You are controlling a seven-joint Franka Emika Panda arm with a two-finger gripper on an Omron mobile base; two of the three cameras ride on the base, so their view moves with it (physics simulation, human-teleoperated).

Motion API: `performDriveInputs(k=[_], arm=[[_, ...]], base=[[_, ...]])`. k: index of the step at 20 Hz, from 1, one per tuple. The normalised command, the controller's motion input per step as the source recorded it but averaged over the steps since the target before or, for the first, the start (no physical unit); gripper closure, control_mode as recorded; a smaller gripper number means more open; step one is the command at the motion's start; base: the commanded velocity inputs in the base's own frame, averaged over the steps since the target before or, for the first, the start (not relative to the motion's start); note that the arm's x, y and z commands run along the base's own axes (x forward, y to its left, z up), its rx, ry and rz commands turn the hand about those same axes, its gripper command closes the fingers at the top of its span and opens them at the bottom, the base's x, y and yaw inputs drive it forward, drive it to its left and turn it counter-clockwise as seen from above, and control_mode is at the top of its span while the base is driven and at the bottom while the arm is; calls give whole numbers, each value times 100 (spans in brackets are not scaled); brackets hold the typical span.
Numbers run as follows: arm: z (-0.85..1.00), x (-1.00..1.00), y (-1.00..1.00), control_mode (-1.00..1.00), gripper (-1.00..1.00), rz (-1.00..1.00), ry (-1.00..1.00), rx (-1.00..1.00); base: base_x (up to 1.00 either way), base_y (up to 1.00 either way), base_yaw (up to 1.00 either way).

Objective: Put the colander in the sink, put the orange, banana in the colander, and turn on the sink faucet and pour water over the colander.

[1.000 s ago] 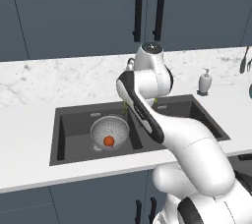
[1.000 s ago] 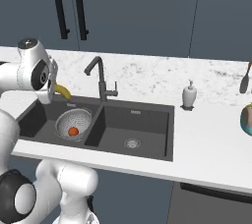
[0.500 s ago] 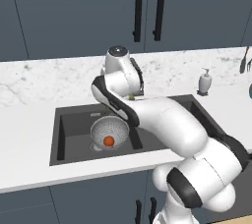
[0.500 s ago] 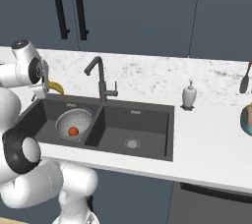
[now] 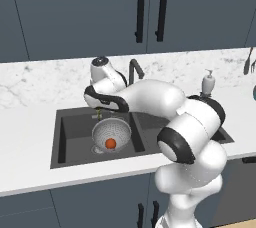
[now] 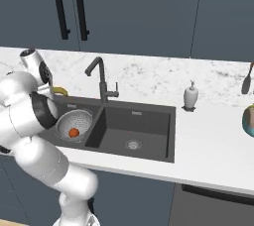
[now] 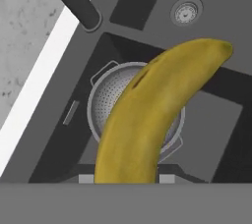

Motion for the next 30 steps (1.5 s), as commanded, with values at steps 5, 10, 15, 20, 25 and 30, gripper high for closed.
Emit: performDriveInputs(k=[5,10,15,20,25,30], arm=[[-45,46,0,-100,100,5,0,0],[-60,5,-3,-100,100,1,-2,0],[-68,0,-13,-100,100,0,-6,0],[-65,13,-3,-100,100,0,-1,0],[-64,35,0,-100,100,0,0,0],[-61,37,0,-100,100,0,0,-2]], base=[[0,0,0],[0,0,0],[0,0,0],[0,0,0],[0,0,0],[0,0,0]])
